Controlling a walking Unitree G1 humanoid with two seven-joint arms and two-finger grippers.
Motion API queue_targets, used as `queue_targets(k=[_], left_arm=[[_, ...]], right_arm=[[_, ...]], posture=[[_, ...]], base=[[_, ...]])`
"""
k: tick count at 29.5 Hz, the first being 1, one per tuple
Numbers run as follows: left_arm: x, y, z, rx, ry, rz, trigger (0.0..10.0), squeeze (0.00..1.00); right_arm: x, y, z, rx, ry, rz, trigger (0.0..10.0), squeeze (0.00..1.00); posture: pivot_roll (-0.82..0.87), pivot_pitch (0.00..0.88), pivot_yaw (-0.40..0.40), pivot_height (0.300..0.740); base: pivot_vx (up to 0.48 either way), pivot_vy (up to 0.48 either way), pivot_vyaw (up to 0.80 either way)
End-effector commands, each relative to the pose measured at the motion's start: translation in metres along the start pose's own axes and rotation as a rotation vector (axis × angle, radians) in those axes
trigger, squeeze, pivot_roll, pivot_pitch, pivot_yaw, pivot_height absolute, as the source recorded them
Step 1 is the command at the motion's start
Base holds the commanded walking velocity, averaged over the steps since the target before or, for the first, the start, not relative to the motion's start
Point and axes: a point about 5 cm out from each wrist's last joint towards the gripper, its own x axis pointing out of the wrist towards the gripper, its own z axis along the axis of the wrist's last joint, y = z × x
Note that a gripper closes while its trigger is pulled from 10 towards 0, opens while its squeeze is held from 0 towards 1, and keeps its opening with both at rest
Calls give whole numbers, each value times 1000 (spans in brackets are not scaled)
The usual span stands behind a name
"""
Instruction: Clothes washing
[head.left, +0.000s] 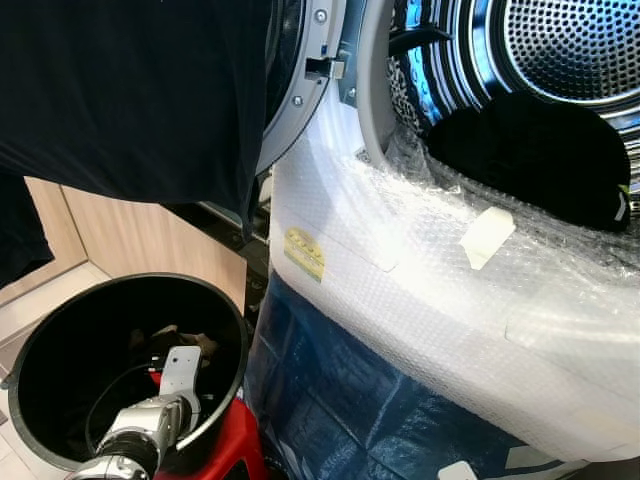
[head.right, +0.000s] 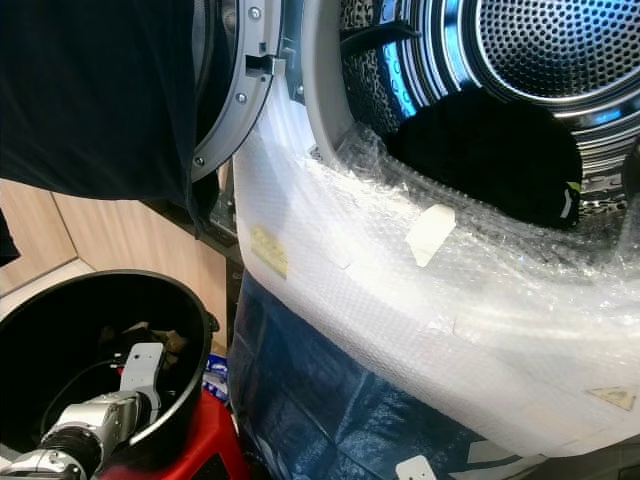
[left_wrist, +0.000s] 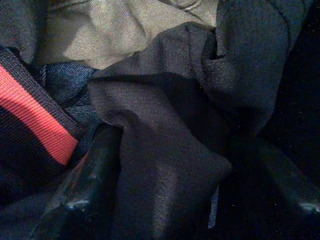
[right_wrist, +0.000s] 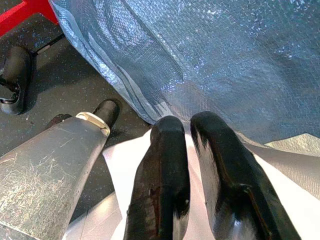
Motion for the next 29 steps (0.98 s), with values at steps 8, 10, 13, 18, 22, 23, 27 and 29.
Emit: queue_targets(k=[8, 10, 13, 18, 22, 23, 27, 29], left_arm=[[3, -8, -10, 15, 35, -20, 0, 0], [3, -8, -9, 11, 31, -18, 0, 0], [2, -5, -4, -10, -1, -8, 0, 0], [-5, 3, 23, -45, -129, 10, 0, 0], [-23, 0, 59, -124, -315, -88, 0, 0], [-38, -3, 76, -132, -399, -157, 0, 0], [-66, 2, 102, -91, -515, -190, 0, 0], [-82, 4, 111, -56, -561, -215, 0, 0]], right_arm=[[0, -1, 4, -3, -4, 0, 10000, 0], [0, -2, 4, -2, -5, 0, 10000, 0], [0, -2, 5, -3, -6, -4, 10000, 0], [0, -3, 2, 0, -1, -8, 10000, 0], [-1, -5, 1, 9, -2, -16, 10000, 0], [-1, -6, 1, 11, -1, -18, 10000, 0], [-1, -7, 0, 13, 1, -18, 10000, 0], [-1, -7, 1, 10, 1, -15, 10000, 0]], posture=[[90, 0, -180, 740], [91, 0, -181, 740], [93, 0, -182, 740], [94, 0, -183, 740], [91, 0, -184, 740], [94, 0, -186, 740], [102, 0, -192, 740], [117, 0, -195, 740]], base=[[0, 0, 0], [0, 0, 0], [0, 0, 0], [0, 0, 0], [0, 0, 0], [0, 0, 0], [0, 0, 0], [0, 0, 0]])
